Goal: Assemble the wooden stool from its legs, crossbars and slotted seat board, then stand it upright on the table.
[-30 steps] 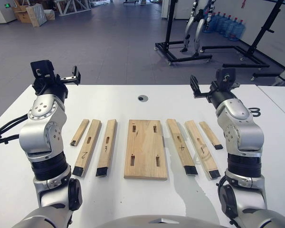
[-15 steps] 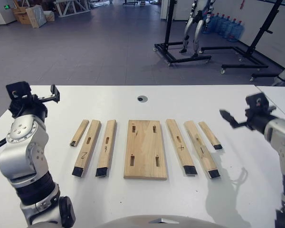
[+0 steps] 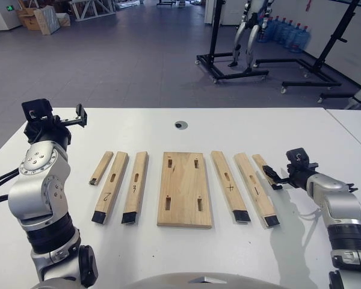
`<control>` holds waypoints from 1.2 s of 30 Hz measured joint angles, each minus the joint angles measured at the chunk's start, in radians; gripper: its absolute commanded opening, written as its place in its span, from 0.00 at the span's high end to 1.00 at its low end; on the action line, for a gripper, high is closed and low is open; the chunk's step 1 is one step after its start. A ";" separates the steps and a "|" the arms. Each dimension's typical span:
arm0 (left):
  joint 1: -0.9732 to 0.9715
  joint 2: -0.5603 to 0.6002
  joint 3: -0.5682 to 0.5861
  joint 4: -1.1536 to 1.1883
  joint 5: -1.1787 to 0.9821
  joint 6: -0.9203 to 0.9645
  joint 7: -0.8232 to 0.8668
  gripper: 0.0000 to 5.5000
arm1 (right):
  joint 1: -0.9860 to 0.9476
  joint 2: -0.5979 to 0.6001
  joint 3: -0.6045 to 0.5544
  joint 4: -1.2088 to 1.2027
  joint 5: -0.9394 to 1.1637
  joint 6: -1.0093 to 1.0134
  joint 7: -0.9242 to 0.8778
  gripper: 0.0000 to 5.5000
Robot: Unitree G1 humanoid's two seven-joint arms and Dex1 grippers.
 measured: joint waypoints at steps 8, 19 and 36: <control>0.000 -0.007 -0.008 -0.001 0.002 0.000 0.005 0.02 | 0.051 0.009 0.040 -0.014 0.006 -0.008 0.077 0.02; 0.000 -0.020 -0.024 -0.004 0.004 0.000 0.013 0.02 | 0.047 0.024 0.035 0.038 0.037 -0.010 0.088 0.29; -0.002 -0.024 -0.033 -0.010 0.004 0.000 0.030 0.02 | 0.070 0.049 0.028 0.009 0.067 0.037 0.067 0.76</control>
